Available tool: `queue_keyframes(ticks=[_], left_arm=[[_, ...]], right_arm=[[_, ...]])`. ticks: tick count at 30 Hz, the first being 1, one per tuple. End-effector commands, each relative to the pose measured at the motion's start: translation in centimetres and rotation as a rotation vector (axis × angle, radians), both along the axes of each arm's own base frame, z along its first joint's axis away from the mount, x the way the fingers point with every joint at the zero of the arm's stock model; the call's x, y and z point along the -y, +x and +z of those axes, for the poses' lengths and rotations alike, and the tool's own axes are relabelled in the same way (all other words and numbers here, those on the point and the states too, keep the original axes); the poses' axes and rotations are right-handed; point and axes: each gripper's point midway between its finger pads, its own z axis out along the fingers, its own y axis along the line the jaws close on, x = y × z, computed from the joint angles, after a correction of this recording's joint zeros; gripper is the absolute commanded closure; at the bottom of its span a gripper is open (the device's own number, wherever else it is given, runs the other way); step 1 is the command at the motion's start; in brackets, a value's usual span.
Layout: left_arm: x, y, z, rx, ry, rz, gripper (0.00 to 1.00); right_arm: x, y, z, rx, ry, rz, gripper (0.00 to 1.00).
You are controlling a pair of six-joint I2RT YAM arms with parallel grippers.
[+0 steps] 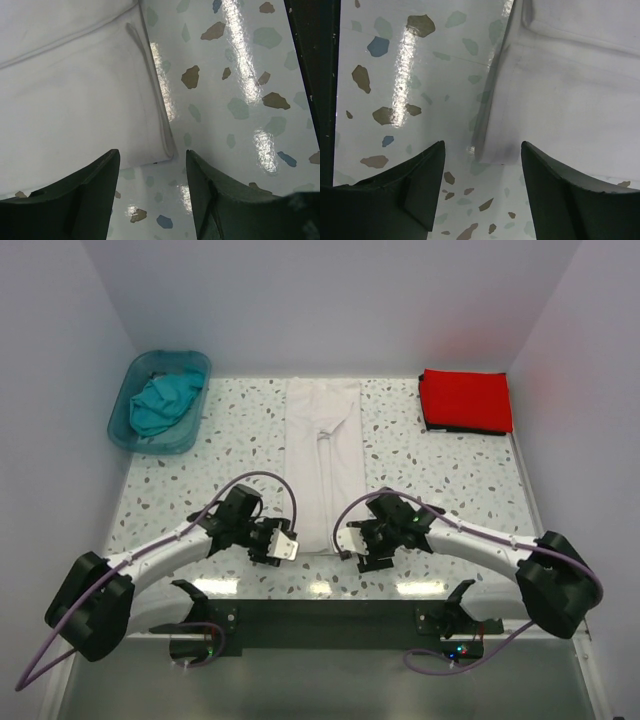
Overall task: Fold and stack the t-shirts
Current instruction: Fold the tshirt
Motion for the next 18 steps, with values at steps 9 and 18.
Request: queue_keyframes(ticks=[9, 18], left_arm=[[0.5, 0.7, -0.9, 0.064, 0.014, -0.062, 0.47], [-0.1, 0.8, -2.6, 0.035, 0.081, -0.066, 0.53]], right_arm=[[-0.3, 2.1, -2.9, 0.135, -0.027, 0.042, 0.52], [0.7, 1.6, -4.2, 0.13, -0.07, 0.062, 0.59]])
